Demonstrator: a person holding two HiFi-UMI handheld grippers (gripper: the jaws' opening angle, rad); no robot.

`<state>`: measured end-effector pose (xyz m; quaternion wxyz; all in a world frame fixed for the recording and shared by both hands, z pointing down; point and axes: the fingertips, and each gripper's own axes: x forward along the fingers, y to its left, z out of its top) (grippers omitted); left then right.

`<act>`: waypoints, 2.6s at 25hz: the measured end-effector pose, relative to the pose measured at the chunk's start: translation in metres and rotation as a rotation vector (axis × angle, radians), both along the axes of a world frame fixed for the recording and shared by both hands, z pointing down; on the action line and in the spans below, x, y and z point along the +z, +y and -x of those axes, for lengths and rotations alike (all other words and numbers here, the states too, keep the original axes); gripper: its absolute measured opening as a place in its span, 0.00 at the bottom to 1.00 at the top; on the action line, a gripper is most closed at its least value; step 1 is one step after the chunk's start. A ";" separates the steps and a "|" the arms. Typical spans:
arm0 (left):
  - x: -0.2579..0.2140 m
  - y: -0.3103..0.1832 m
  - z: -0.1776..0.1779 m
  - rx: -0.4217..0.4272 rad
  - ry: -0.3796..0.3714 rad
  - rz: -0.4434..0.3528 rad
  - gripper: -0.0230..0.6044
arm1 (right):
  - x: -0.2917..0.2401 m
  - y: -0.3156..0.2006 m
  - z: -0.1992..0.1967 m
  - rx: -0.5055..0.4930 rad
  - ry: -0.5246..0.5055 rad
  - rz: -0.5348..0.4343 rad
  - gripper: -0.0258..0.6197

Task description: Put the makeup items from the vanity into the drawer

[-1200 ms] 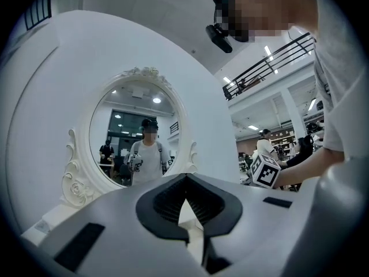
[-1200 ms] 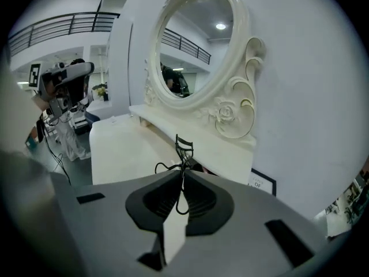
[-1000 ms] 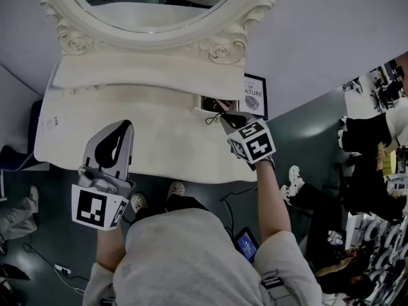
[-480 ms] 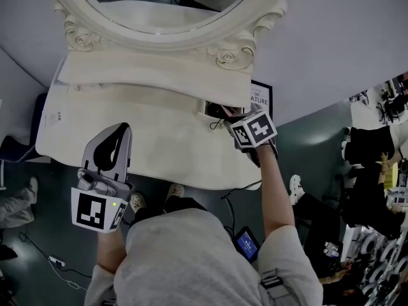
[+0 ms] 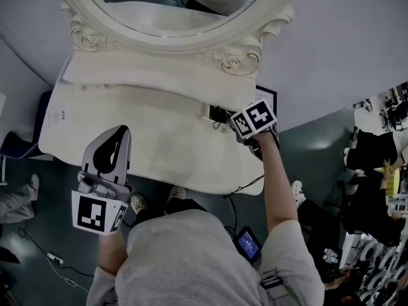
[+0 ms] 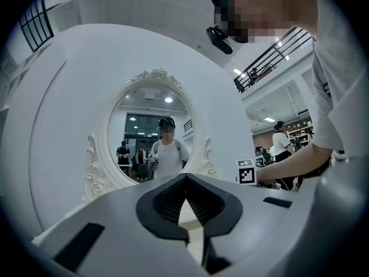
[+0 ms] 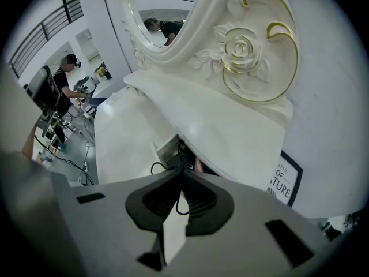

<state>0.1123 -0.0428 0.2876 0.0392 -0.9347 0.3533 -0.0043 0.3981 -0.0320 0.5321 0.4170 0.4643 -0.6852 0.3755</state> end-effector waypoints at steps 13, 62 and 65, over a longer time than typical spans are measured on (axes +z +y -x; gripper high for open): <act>0.002 -0.004 0.007 -0.019 -0.005 0.002 0.06 | 0.009 -0.015 -0.003 -0.025 0.113 -0.062 0.09; -0.022 0.000 0.037 0.109 0.035 -0.042 0.06 | -0.138 0.034 0.112 0.260 -0.118 -0.867 0.08; -0.023 0.003 0.040 0.133 0.041 -0.044 0.06 | -0.149 0.040 0.122 0.281 -0.121 -0.900 0.08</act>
